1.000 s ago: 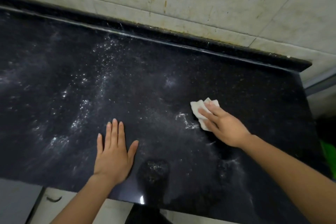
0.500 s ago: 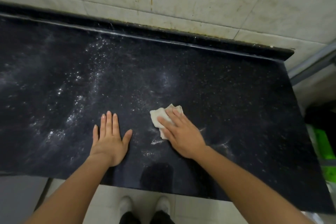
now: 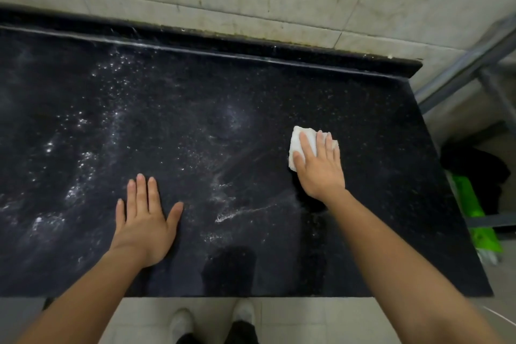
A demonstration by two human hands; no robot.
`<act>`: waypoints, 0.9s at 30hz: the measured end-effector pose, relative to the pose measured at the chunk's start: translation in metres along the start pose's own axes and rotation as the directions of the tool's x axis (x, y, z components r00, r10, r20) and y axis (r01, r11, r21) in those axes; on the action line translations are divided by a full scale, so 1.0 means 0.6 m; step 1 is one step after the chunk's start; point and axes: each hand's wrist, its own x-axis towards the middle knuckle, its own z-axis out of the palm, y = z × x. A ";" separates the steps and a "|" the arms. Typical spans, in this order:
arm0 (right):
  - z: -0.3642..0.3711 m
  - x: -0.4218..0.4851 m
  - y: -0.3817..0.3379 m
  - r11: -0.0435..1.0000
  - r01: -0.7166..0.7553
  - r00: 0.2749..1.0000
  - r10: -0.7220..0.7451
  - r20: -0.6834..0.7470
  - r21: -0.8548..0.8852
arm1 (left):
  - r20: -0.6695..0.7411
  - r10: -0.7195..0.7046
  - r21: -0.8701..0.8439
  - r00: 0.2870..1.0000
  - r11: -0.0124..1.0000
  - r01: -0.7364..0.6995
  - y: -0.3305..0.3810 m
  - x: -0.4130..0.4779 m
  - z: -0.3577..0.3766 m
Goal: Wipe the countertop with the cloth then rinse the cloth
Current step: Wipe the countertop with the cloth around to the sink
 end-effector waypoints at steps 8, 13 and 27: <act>0.009 -0.087 0.099 0.904 -0.411 0.909 0.416 -0.020 0.114 | -0.001 0.015 0.014 1.000 1.000 -0.015 0.000 -0.003 -0.001; 0.067 -0.201 -0.049 0.997 -0.075 0.981 0.080 -0.175 0.037 | 0.007 0.027 0.031 1.000 0.999 -0.027 0.001 -0.005 -0.004; 0.066 -0.281 0.133 0.788 -0.559 0.780 0.605 -0.160 0.260 | -0.044 0.049 0.046 0.998 0.998 -0.047 -0.003 -0.005 0.004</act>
